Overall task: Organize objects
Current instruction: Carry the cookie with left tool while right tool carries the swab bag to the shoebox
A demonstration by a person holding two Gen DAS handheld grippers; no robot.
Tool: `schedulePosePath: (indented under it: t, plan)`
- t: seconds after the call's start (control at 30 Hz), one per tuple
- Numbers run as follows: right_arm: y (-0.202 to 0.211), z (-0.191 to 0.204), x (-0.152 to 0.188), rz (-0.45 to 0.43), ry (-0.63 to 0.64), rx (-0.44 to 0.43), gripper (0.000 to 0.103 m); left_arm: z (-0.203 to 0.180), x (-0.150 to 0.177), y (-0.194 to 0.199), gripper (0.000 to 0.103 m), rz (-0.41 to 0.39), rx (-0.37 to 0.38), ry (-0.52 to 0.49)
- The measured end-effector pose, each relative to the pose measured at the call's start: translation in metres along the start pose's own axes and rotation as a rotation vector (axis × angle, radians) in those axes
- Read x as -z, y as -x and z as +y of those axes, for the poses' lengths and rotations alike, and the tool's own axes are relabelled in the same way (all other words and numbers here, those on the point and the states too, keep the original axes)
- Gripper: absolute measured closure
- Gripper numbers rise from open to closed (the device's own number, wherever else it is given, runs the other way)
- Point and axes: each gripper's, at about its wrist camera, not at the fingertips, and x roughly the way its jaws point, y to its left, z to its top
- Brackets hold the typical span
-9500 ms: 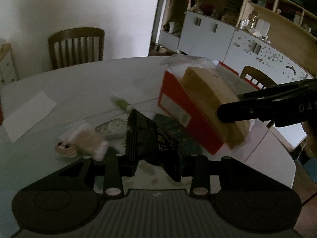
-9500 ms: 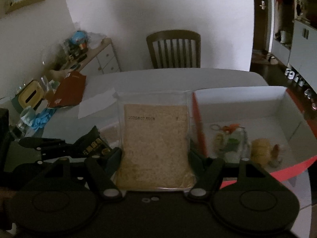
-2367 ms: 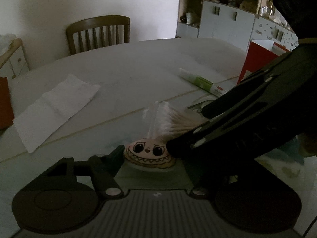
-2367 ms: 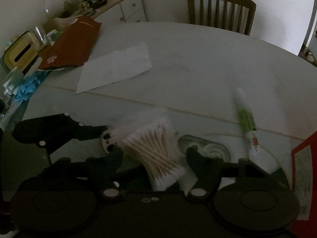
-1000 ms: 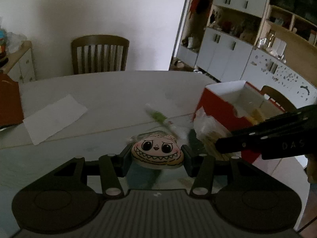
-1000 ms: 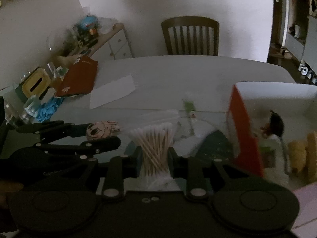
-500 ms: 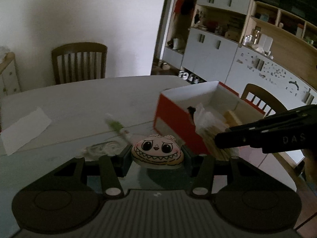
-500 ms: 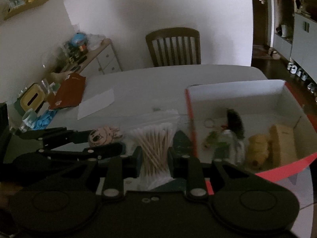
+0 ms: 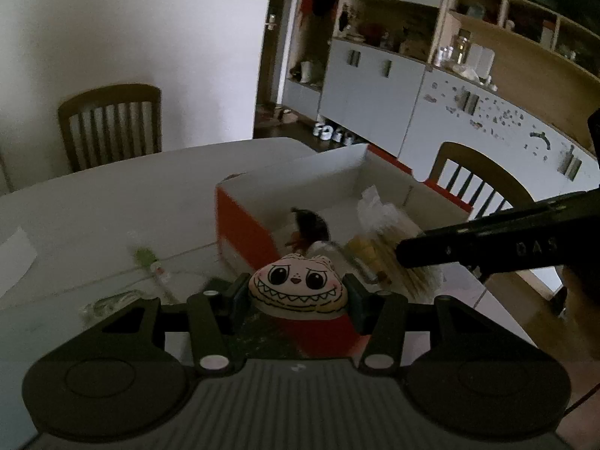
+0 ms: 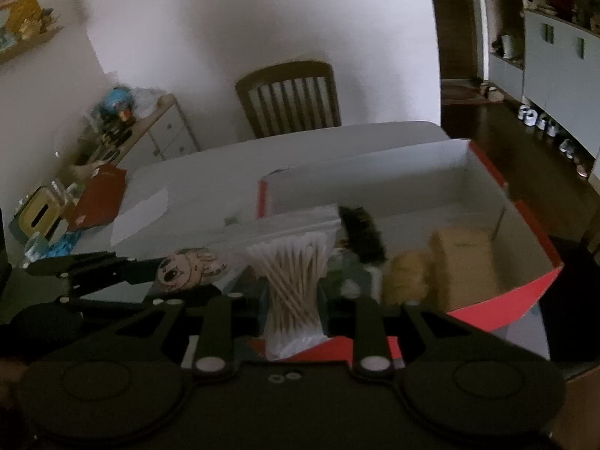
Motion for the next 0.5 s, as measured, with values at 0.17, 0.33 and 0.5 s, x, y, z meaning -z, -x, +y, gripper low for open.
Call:
schedulePosePath:
  t: [0.17, 0.33, 0.5]
  plan:
    - [0.005, -0.024, -0.004, -0.016, -0.020, 0.011, 0.077, -0.023, -0.009, -0.019, 0.052, 0.014, 0.014, -0.032]
    - [0.008, -0.047, -0.008, -0.028, -0.036, 0.027, 0.077, -0.040, -0.018, -0.037, 0.052, 0.032, 0.029, -0.052]
    - [0.004, -0.066, -0.016, -0.034, -0.046, 0.042, 0.077, -0.053, -0.028, -0.061, 0.052, 0.066, 0.036, -0.077]
